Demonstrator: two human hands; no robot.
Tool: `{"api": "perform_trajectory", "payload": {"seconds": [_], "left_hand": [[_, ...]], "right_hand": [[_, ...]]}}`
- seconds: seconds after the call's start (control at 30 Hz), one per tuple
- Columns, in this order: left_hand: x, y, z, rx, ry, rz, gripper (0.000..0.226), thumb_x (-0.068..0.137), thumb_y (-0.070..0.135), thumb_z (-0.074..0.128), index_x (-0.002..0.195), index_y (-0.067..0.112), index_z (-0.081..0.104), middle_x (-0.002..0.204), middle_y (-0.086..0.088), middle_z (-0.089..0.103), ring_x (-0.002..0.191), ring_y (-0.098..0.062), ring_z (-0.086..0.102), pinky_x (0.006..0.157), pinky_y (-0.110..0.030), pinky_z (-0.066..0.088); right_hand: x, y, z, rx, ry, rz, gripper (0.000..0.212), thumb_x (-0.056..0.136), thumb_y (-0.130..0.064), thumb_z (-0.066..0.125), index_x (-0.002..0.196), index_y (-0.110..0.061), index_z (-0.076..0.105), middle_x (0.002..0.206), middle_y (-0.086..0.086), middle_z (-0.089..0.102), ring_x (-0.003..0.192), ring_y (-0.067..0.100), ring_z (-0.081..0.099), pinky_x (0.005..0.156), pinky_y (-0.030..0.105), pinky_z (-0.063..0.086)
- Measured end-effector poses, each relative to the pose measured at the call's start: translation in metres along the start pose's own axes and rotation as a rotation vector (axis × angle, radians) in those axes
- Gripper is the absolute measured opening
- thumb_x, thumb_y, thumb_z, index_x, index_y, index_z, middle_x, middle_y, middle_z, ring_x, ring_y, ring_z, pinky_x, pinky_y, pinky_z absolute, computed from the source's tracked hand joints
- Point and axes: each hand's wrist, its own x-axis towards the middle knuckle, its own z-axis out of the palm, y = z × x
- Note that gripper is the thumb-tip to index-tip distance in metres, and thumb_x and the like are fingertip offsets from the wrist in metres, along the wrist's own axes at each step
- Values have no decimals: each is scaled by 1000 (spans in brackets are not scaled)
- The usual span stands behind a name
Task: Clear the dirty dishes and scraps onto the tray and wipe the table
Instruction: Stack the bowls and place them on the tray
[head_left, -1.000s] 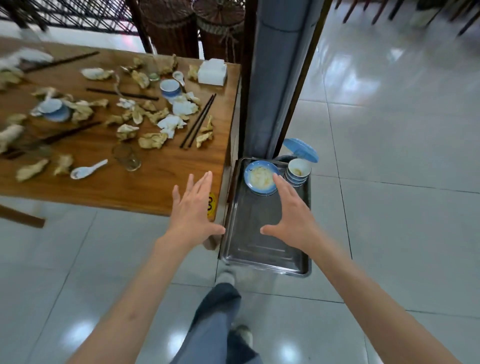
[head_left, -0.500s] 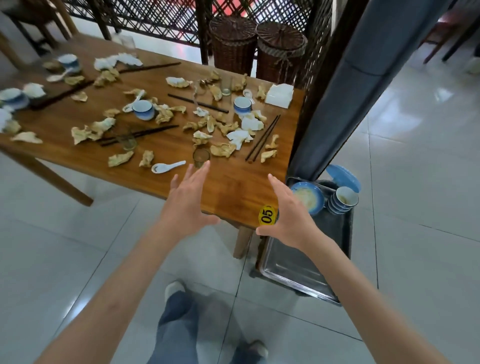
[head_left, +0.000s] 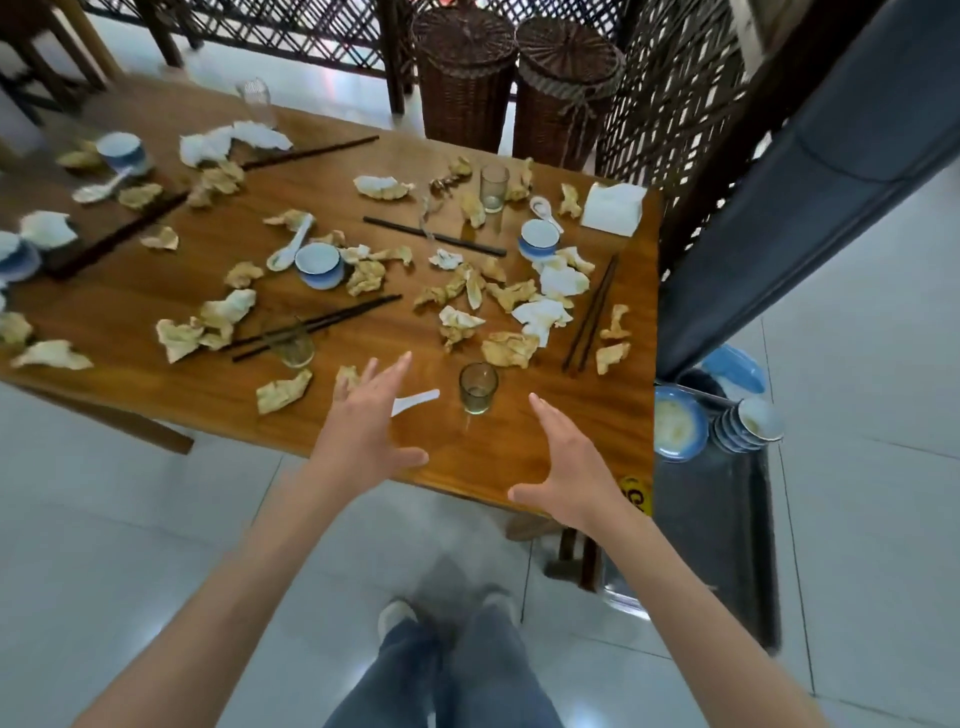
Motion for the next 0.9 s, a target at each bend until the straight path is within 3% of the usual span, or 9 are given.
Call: {"api": "perform_trajectory", "payload": {"seconds": [0.2, 0.4, 0.6, 0.9], "left_hand": [[44, -28, 4, -7, -19, -11, 114, 61, 35, 85, 149, 26, 13, 152, 2, 30, 144, -18, 10, 115, -42, 3], [100, -43, -8, -9, 34, -46, 111, 64, 36, 84, 149, 27, 13, 152, 2, 29, 144, -19, 10, 114, -42, 1], [151, -59, -34, 17, 70, -91, 106, 66, 36, 82, 149, 24, 16, 152, 0, 29, 144, -21, 13, 115, -44, 3], [218, -143, -76, 0, 54, -104, 102, 66, 34, 83, 148, 22, 23, 151, -3, 32, 144, -24, 14, 114, -45, 2]], "right_hand": [[53, 0, 0, -27, -19, 55, 113, 65, -35, 83, 147, -37, 5, 155, -12, 16, 139, 13, 24, 104, 31, 33], [120, -11, -22, -34, -40, 17, 115, 63, -32, 85, 147, -36, 6, 155, -11, 16, 141, 12, 20, 106, 28, 28], [183, -42, -38, -48, -85, -27, 114, 64, -31, 84, 147, -38, 6, 155, -12, 17, 140, 14, 23, 106, 34, 32], [260, -104, -2, -16, -141, 6, 111, 66, -31, 83, 146, -40, 7, 154, -11, 19, 140, 13, 22, 103, 30, 32]]}}
